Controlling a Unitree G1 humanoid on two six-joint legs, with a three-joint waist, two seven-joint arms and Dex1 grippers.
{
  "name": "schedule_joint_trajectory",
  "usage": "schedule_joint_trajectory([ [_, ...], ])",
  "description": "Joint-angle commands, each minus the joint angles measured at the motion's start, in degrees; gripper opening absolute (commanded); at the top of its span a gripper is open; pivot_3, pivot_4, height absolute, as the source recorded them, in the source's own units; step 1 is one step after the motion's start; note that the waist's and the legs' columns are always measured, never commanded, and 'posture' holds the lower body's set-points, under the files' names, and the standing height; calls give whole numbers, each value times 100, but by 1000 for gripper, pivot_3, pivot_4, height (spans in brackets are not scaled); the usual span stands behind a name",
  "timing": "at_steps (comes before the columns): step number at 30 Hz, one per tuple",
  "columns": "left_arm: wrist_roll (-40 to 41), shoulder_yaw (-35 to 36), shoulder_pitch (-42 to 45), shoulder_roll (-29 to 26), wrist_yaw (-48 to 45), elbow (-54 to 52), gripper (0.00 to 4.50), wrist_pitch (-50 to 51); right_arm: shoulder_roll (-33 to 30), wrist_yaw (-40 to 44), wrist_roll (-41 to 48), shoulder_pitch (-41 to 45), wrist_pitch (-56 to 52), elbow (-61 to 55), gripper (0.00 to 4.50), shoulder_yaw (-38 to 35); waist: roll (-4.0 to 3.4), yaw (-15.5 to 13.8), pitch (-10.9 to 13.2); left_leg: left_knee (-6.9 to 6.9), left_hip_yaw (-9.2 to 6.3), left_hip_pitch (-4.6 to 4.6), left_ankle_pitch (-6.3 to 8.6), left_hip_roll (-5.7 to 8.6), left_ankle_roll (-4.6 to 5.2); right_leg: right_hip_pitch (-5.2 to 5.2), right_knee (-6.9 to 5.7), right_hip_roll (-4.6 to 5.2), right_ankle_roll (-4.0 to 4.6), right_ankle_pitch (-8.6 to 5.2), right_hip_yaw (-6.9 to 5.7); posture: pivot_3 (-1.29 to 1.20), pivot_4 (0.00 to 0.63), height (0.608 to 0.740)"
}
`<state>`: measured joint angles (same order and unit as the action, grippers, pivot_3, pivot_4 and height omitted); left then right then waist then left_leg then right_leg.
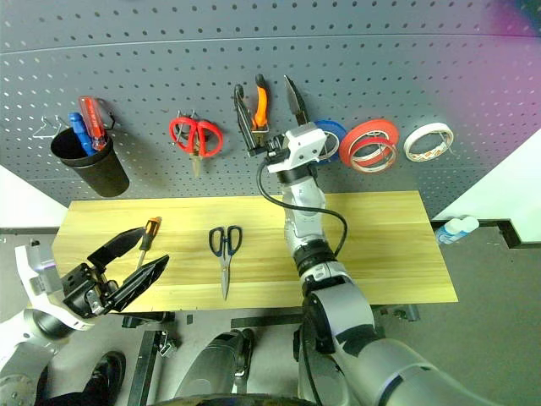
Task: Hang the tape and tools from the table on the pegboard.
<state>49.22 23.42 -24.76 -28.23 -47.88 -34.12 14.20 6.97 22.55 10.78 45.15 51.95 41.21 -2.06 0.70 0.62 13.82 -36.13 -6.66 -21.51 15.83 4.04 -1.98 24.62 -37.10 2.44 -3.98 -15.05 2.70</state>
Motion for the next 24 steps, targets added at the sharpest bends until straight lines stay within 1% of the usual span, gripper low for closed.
schedule_joint_trajectory([
  [1, -19, 25, 95, -51, -86, 5, 4500, -101, 122, 247, 449, -476, -629, -1135, 4459, 285, 0, 6, 0, 0, 2, 0, 0, 0, 0, 1, 0, 0, 0, 0, 1, 152, 230, 740],
  [6, -161, -67, 359, -35, -169, 266, 4500, -157, -510, 826, 971, -1655, -1983, -2839, 4459, 667, -1, -2, 0, -2, 0, 0, 0, -1, 0, -1, -1, 3, -1, 0, 0, 127, 236, 740],
  [8, -223, -93, 476, 35, -131, 382, 4500, -207, -787, 824, 1199, -2000, -2678, -3449, 4459, 662, 0, -14, 0, -5, -1, -1, 0, 0, 0, -5, 3, 5, -1, -1, 0, 106, 231, 740],
  [9, -341, -146, 519, 60, -115, 452, 4500, -257, -970, 880, 1385, -2167, -3076, -3791, 4459, 663, 0, -12, 0, -7, 0, -1, 0, 1, 0, -7, 3, 6, -1, -1, 0, 106, 231, 740],
  [12, -769, -362, 739, 151, 87, 757, 4500, -354, -1613, 1207, 2317, -2597, -4449, -4695, 4459, 578, 2, -3, 1, -8, 1, -2, 0, 3, 0, -7, 5, 9, -2, -1, 1, 66, 233, 740],
  [14, -979, -556, 900, 165, 234, 919, 4500, -255, -2063, 1410, 2563, -2773, -5006, -4945, 4459, 444, 4, 15, 2, -6, 0, -2, 1, 1, 0, -7, 7, 9, -4, -2, 0, 42, 230, 740],
  [16, -1184, -718, 1074, 203, 540, 1058, 4500, -86, -2506, 1769, 2755, -2966, -5307, -5162, 4459, 302, 3, 13, 2, -4, 2, -2, 1, 0, 1, -7, 8, 8, -6, -3, 1, 24, 229, 740],
  [19, -1529, -934, 1293, 362, 1028, 1314, 4500, 37, -2932, 1996, 3278, -3205, -5944, -5652, 4459, 105, 7, 24, 6, -4, 3, -5, 3, 1, 4, -7, 12, 9, -14, -7, 0, -3, 230, 740],
  [22, -2153, -1290, 1503, 481, 1557, 1612, 4500, 166, -3223, 2139, 3258, -3462, -6206, -6055, 4459, 93, 12, 40, 9, -4, 4, -6, 6, 0, 9, -6, 12, 10, -20, -9, 0, -23, 234, 740],
  [24, -2168, -1396, 1667, 663, 2013, 1696, 4500, 593, -3380, 2245, 3248, -3638, -6357, -6300, 4459, 100, 16, 30, 12, -5, 4, -7, 7, 1, 10, -6, 13, 10, -21, -9, 0, -36, 234, 740],
])
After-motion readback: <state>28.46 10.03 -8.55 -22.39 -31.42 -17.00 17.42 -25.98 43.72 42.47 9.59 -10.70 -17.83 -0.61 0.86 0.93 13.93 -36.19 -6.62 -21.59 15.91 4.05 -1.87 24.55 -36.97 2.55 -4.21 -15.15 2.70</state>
